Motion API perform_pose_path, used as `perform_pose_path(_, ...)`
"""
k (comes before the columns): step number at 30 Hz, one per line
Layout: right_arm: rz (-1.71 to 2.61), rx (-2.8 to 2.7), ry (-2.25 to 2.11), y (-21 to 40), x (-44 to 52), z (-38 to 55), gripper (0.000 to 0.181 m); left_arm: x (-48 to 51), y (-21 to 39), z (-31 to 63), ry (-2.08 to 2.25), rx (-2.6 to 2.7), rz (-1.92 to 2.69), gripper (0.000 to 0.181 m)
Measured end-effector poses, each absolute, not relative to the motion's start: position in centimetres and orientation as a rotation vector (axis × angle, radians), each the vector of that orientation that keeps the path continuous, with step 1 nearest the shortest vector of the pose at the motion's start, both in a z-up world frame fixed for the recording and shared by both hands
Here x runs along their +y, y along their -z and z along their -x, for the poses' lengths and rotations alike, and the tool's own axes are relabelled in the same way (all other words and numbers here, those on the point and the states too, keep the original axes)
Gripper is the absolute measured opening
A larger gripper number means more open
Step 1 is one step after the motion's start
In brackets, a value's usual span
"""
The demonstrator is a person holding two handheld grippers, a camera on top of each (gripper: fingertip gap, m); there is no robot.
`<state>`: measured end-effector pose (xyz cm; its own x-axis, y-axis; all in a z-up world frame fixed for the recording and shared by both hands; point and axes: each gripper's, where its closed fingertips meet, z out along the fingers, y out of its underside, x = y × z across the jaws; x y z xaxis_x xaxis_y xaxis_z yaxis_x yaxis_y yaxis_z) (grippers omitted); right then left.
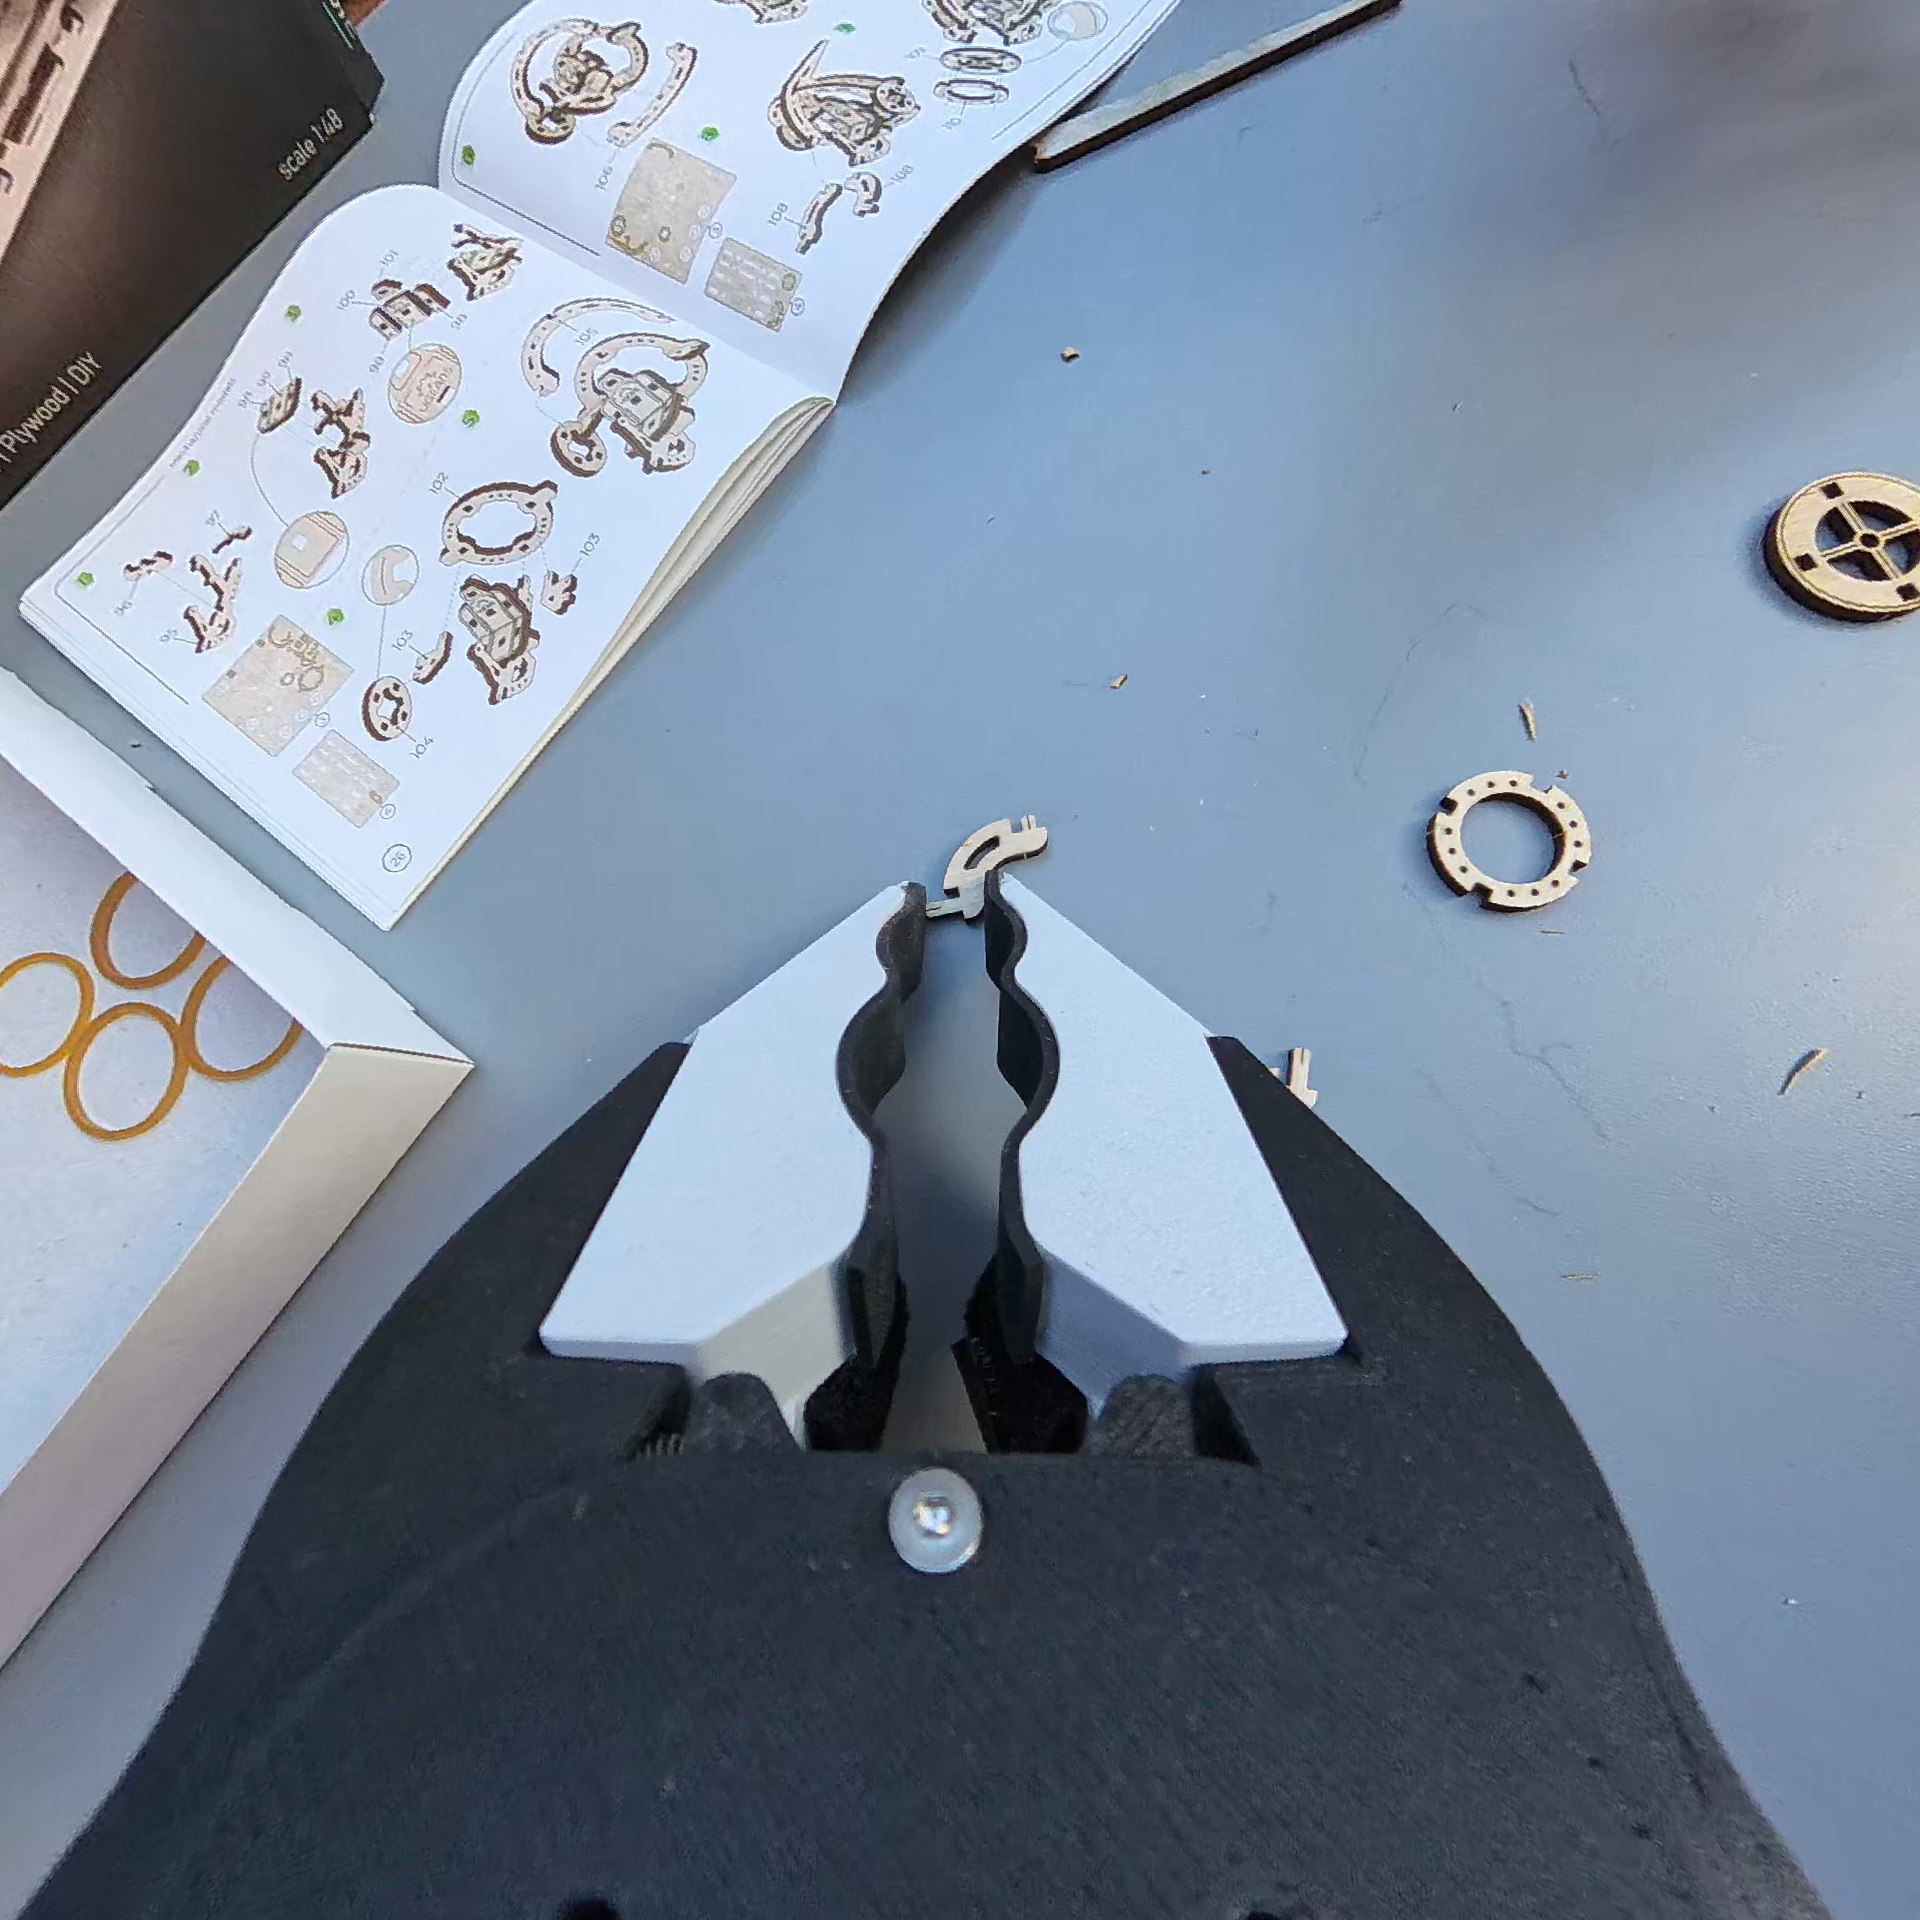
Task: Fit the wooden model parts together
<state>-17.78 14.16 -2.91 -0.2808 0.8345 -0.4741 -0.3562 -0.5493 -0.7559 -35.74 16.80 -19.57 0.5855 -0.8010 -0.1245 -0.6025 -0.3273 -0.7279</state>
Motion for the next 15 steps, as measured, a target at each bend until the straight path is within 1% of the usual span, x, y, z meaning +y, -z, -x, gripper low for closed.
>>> perform_pose_path(9, 1.371, -0.622, -1.355, 5.7, 18.4, 17.0, 0.021, 16.9, 19.6, 36.0, 0.318, 1.113, 2.05, 0.009)
perform_pose_path(15, 1.453, -0.593, -1.251, 6.8, 19.5, 16.7, 0.021, 17.0, 19.6, 35.9, 0.322, 1.109, 2.048, 0.009)
